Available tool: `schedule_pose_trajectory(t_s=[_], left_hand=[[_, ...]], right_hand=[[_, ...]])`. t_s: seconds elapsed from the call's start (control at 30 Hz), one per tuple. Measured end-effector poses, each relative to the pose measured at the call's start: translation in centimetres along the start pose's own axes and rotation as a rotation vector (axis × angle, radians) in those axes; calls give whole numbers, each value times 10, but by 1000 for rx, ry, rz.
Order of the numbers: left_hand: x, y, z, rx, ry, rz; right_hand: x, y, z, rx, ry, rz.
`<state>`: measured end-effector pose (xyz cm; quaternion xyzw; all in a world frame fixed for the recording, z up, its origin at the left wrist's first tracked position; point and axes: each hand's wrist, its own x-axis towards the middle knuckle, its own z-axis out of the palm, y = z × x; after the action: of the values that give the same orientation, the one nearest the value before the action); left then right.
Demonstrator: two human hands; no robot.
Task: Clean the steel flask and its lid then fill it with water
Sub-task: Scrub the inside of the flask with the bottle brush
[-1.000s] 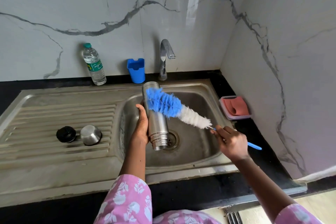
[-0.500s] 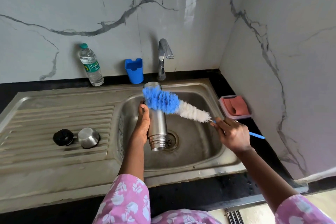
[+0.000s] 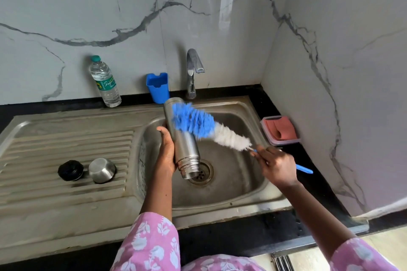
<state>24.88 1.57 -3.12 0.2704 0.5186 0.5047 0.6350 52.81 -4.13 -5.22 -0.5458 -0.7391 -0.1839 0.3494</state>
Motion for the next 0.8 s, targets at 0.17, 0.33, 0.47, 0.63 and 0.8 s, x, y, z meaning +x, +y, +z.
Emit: schedule_pose_trajectory(t_s=[0.17, 0.33, 0.47, 0.63, 0.8], left_hand=[[8, -4, -13, -151, -1, -59], [12, -8, -17, -235, 7, -87], [9, -7, -13, -288, -21, -115], [8, -9, -9, -502, -112, -141], [13, -9, -15, -602, -173, -59]], right_hand=[[-34, 18, -13, 103, -40, -110], [-23, 25, -18, 116, -39, -136], [-6, 13, -8, -5, -2, -53], [-11, 9, -8, 58, 7, -70], [-24, 28, -8, 184, 1, -43]])
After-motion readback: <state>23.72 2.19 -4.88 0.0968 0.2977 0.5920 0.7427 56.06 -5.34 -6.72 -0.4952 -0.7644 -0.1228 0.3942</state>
